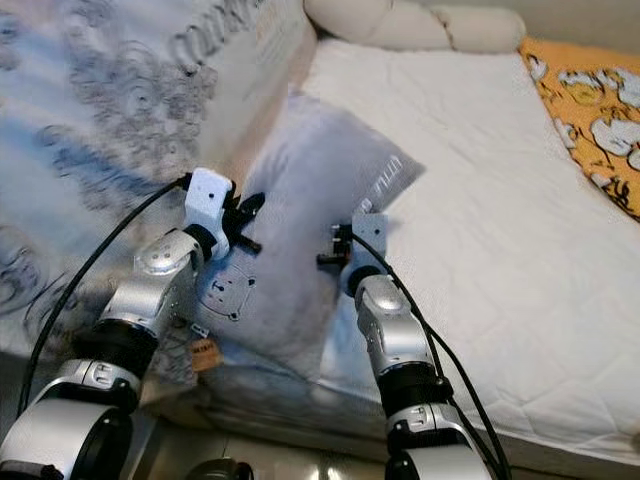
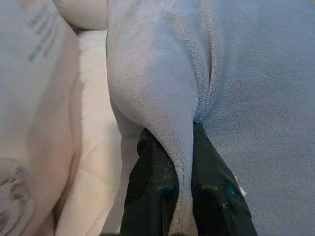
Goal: Clean up the room
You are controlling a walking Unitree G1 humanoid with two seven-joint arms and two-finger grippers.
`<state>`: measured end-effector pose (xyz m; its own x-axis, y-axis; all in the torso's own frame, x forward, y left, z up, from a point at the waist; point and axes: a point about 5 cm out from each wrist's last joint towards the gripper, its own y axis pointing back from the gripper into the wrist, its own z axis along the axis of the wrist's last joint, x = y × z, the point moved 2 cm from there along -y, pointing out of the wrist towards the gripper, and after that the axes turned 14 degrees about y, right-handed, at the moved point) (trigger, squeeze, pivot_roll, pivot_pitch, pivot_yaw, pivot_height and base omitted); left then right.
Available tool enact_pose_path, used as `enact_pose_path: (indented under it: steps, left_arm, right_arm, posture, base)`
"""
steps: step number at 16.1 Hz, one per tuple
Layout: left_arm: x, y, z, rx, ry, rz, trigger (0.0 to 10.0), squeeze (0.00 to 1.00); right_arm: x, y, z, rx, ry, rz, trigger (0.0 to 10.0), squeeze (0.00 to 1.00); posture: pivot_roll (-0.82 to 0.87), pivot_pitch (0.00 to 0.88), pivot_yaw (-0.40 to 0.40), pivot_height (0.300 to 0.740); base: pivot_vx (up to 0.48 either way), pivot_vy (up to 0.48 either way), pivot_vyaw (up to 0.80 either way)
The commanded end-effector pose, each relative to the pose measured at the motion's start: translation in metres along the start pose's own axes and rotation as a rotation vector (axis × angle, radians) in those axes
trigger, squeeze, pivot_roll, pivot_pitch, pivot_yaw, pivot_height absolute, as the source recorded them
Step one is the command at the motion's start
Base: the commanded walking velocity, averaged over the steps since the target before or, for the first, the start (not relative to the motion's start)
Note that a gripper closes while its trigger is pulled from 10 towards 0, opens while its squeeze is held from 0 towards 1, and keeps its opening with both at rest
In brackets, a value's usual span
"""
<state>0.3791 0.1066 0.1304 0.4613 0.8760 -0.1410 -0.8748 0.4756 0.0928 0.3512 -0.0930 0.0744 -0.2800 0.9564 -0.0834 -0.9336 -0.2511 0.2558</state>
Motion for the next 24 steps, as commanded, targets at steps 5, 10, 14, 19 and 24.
enact_pose_path:
  steps: [5,10,14,19,24]
  left_arm:
    - [-0.004,-0.004,0.008,-0.026,-0.014,-0.028,10.0,0.0]
    - [-0.004,-0.004,0.008,-0.025,-0.014,-0.027,10.0,0.0]
    - [-0.003,-0.004,0.007,-0.022,-0.017,-0.024,10.0,0.0]
    - [-0.002,-0.004,0.007,-0.025,-0.027,-0.014,10.0,0.0]
    - [0.003,-0.006,0.002,0.02,-0.133,0.019,10.0,0.0]
  right_arm:
    - [0.006,-0.003,0.006,-0.009,0.001,0.034,10.0,0.0]
    - [0.007,-0.003,0.006,-0.008,0.015,0.043,10.0,0.0]
    - [0.01,-0.003,0.006,-0.012,0.003,0.056,10.0,0.0]
    - [0.009,-0.004,0.006,-0.009,-0.003,0.055,10.0,0.0]
    - [-0.006,-0.002,-0.007,0.055,-0.034,-0.023,10.0,1.0]
  posture:
    - [0.12,0.0,0.009,0.74]
    - [0.12,0.0,0.01,0.74]
    - [0.12,0.0,0.01,0.74]
    - [0.12,0.0,0.012,0.74]
    - [0.12,0.0,0.016,0.74]
  base:
    - [0.3,0.0,-0.3]
    - [0.296,0.0,-0.1]
    - [0.278,0.0,0.0]
    - [0.161,0.0,0.0]
    - [0.0,0.0,0.0]
